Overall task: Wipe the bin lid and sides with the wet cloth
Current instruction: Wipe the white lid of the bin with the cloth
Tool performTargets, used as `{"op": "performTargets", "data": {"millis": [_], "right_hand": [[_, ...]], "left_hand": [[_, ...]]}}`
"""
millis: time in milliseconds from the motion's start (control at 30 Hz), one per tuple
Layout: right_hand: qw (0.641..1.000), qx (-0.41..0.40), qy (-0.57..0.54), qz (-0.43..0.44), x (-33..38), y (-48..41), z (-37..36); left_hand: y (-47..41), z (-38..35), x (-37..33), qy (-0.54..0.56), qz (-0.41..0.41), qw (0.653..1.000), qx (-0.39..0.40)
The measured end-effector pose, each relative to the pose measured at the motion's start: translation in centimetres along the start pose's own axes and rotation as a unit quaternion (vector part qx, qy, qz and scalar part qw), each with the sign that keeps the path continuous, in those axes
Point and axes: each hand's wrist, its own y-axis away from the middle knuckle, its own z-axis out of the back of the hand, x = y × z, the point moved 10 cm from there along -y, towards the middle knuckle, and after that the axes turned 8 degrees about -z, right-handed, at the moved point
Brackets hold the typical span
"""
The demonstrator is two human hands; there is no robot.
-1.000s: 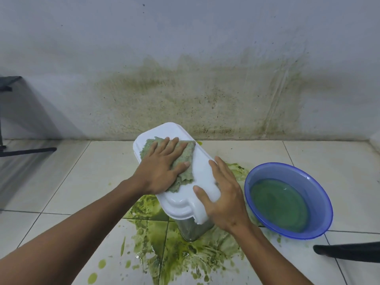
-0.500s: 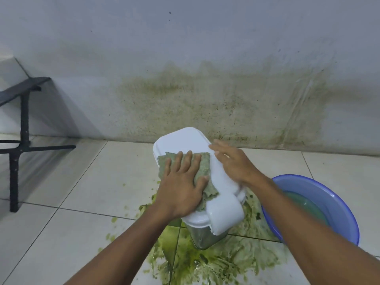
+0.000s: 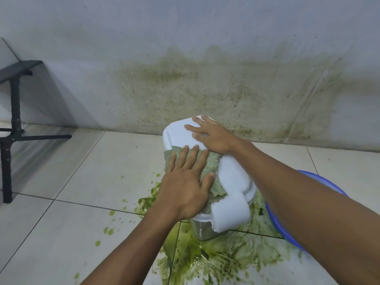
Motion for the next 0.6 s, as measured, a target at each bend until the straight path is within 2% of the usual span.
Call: {"op": "performTargets", "data": {"millis": [167, 300, 500, 600], "right_hand": [[0.989, -0.072, 0.016, -0.13, -5.0, 2.6, 2.0], [0.975, -0.094, 0.027, -0.2, -7.6, 4.8, 2.7], [0.954, -0.089, 0.041, -0.283, -7.9, 7.7, 2.4], [0.961, -0.07, 0.073, -0.256, -6.7, 8.7, 0.6]], "left_hand": [[-0.2, -0.8, -5.1, 0.006, 0.048, 0.999, 0.013], [1.3, -1.5, -8.4, -0.006, 0.006, 1.0, -0.003], [-3.1, 0.0, -1.8, -0.043, -0.02, 0.999, 0.021], [-4.0, 0.9, 0.6, -0.038, -0.013, 0.999, 0.033]]}}
